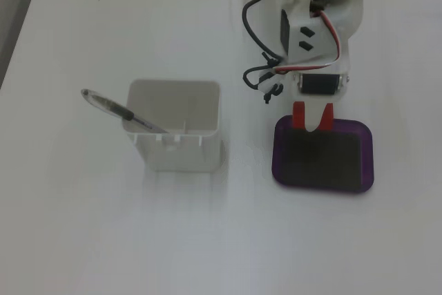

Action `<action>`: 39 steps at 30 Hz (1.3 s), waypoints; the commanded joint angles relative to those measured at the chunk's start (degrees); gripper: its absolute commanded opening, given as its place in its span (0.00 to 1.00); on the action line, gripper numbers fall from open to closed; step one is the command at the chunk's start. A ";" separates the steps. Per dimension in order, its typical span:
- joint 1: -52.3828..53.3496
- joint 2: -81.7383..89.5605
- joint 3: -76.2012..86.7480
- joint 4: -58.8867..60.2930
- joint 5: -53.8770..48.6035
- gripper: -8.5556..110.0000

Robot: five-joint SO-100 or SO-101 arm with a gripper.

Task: Pick up the red cube and place it in the box.

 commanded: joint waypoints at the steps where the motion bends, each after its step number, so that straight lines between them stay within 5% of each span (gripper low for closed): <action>1: 0.18 -0.18 -2.72 0.44 0.35 0.07; 39: 0.00 -7.91 -11.60 1.76 -0.09 0.07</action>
